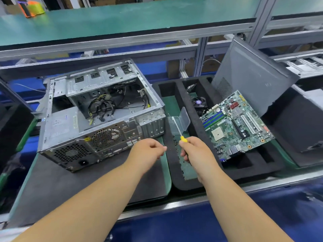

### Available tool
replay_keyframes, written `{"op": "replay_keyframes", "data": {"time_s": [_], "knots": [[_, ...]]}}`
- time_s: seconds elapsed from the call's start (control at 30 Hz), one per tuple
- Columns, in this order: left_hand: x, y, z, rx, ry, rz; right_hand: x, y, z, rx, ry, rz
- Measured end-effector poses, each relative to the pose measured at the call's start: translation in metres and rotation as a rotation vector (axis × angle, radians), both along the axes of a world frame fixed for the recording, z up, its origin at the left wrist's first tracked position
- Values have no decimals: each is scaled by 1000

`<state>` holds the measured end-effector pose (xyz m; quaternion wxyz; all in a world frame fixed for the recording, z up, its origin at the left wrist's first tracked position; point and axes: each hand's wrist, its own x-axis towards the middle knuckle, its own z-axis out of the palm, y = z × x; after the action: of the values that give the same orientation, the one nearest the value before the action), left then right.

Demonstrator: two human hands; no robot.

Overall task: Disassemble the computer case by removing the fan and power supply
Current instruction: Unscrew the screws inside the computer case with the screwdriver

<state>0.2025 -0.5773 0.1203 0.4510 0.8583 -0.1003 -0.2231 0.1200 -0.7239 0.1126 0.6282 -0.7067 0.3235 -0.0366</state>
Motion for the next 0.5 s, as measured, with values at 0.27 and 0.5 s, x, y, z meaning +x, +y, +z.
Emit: {"op": "replay_keyframes", "data": {"time_s": [0.27,0.5], "knots": [[3,-84,-40,480,-437,-522,-20,-55,-19,45,52,-116],[-7,-113,-64,685,-521,-745,-39,-82,-23,75,83,-146]]}}
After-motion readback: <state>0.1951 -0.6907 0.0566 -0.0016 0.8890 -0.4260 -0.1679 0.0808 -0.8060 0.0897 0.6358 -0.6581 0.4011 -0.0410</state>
